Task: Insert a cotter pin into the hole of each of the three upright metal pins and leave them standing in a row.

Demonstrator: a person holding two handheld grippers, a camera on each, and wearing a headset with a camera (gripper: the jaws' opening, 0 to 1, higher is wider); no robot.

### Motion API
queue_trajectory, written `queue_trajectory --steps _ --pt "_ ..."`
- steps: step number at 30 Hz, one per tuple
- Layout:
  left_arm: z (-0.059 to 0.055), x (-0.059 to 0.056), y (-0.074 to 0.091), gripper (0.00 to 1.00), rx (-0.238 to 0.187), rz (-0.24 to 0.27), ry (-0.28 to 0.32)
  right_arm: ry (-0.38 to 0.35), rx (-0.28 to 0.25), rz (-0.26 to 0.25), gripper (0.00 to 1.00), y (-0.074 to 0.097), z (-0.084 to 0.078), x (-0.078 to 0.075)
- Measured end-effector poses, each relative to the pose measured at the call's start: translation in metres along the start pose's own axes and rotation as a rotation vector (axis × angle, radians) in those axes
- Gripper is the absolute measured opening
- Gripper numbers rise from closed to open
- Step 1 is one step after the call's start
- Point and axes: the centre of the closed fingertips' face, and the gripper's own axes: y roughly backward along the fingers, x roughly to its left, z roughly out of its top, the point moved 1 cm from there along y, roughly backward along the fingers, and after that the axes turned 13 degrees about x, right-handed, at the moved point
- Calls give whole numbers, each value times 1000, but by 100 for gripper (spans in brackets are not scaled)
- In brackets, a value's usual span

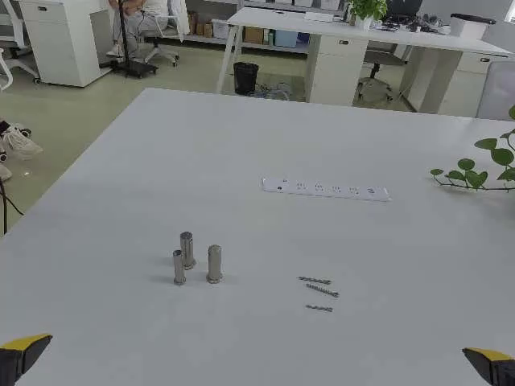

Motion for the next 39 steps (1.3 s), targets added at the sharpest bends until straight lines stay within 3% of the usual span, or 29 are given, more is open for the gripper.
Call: queue_trajectory --steps 26,29,39 --pt "-1 16 7 99 7 30 28 -13 41 -28 98 0 -7 -8" --pt "-2 17 8 99 15 32 26 -10 34 -47 95 0 -5 -10" --pt "0 21 11 99 20 43 20 -12 36 -26 95 -1 -3 -7"
